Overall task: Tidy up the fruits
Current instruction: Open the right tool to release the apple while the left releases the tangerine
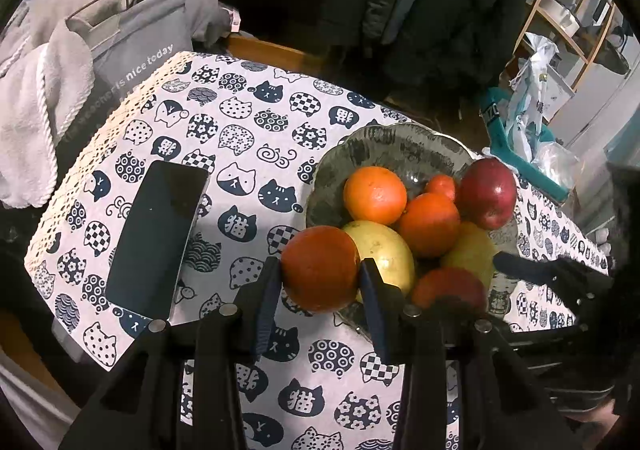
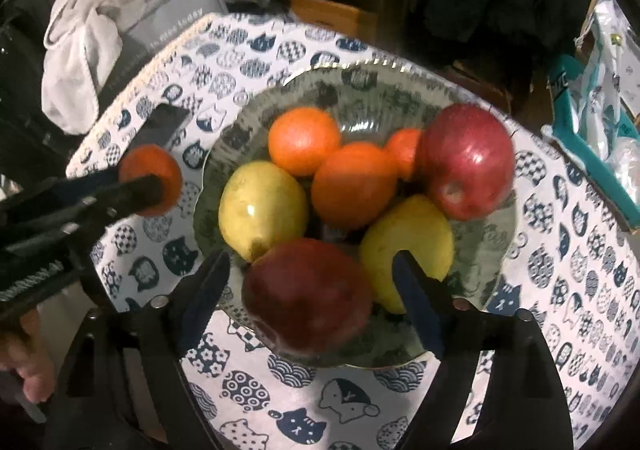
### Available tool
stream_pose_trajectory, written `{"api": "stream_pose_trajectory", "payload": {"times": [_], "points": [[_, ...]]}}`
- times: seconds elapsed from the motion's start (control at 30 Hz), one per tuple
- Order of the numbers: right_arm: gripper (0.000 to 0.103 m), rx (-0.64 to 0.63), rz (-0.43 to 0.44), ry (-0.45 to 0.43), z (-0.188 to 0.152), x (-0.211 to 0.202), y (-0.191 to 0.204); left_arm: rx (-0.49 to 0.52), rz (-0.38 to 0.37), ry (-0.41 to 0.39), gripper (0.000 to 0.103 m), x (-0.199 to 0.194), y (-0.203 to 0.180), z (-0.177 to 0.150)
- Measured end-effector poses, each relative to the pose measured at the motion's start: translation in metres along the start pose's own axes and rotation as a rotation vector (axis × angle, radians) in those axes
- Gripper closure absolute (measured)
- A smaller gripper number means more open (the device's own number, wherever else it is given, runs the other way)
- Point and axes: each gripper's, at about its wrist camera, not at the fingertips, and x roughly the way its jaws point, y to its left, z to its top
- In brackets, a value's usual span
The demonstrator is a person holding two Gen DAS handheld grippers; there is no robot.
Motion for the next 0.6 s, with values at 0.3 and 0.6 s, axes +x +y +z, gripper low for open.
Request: {"api": "stream_pose_trajectory", "payload": {"times": [0.3, 0.6], "points": [[0.018, 0.110, -0.035, -0.056, 0.006, -0.029, -0.037, 0.002, -0.045, 0.002, 0.062, 0.007, -0.015, 0.008], [0.018, 0.181, -0.051, -0.068, 0.000, -0.040, -0.064, 0.039, -0.072, 0.017, 0.062, 0.018, -0.040, 0.012]]}}
